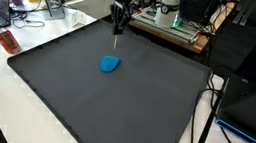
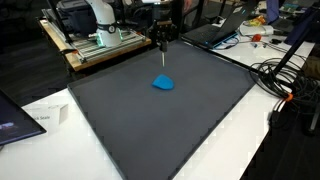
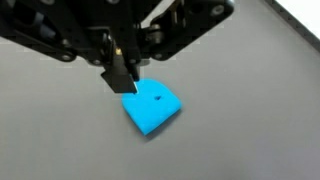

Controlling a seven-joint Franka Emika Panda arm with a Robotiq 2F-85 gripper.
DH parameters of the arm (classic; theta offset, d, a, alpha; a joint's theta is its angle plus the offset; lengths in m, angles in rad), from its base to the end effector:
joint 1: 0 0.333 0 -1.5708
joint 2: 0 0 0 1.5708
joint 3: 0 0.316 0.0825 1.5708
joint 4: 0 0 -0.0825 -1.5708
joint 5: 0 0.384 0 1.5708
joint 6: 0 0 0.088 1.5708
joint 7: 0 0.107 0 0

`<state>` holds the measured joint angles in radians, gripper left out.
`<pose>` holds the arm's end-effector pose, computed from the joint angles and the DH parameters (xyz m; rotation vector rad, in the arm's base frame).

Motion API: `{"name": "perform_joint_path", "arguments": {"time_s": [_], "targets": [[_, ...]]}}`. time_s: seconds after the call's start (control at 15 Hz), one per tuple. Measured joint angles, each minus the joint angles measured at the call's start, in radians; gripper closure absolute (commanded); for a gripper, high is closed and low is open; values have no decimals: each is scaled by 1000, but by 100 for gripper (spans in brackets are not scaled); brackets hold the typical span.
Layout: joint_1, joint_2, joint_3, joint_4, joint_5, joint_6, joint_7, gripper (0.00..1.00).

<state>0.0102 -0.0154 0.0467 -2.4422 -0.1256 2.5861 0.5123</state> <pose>0.4944 0.0305 0.3225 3.0538 -0.5460 0.2701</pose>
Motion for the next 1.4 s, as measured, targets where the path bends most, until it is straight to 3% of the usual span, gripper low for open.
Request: {"name": "perform_joint_path", "arguments": {"time_s": [0.33, 0.73, 1.4], "targets": [[18, 45, 7, 57, 0, -75, 10, 97], [26, 115, 3, 115, -6, -87, 43, 97], [73, 234, -55, 191, -125, -104, 187, 97]]}}
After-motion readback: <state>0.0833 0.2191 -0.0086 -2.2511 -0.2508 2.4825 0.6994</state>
